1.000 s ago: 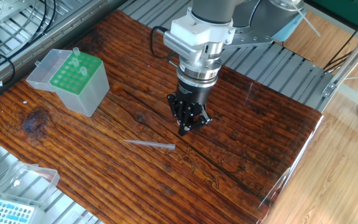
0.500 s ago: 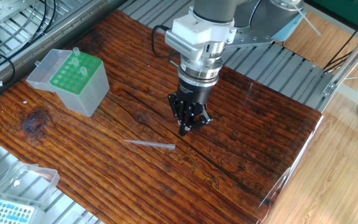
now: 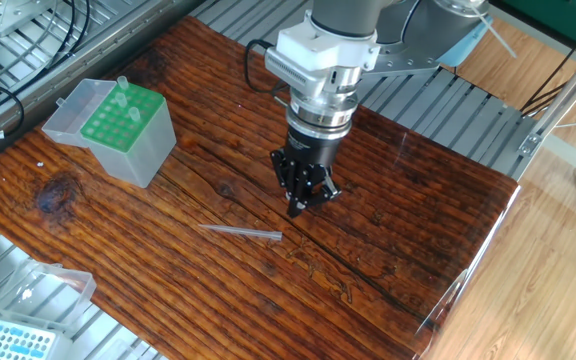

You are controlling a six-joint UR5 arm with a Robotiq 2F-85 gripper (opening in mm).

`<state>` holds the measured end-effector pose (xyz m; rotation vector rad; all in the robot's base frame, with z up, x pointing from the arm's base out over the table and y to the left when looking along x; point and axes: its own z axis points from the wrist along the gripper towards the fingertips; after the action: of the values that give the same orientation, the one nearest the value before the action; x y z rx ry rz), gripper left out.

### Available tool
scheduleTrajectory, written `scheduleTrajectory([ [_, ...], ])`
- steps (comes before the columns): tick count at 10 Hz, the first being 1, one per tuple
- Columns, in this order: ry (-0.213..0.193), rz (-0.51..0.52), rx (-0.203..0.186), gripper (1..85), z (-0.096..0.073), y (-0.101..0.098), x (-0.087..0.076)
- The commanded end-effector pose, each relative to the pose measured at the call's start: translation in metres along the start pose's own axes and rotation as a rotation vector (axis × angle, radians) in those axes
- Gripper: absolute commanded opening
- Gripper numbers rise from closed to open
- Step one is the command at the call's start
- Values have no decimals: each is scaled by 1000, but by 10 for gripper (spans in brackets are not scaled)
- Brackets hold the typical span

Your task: Insert a large pipette tip into the holder for large pipette tips

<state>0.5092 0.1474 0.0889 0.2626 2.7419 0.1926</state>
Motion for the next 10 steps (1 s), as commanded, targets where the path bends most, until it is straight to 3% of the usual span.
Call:
scheduleTrajectory([
  [1,-9,20,-8,10,-1,1,-3],
  [2,16,25,8,10,-1,-3,4],
  [4,67,-32,142,10,-4,-38,16],
  [5,89,-54,157,10,-5,-43,21],
  [6,119,-71,122,10,-5,-34,29],
  [7,107,-117,114,10,-4,-33,25],
  [8,66,-131,80,10,-2,-23,15],
  [9,56,-93,21,10,-1,-8,14],
  [10,31,-77,24,10,-1,-8,7],
])
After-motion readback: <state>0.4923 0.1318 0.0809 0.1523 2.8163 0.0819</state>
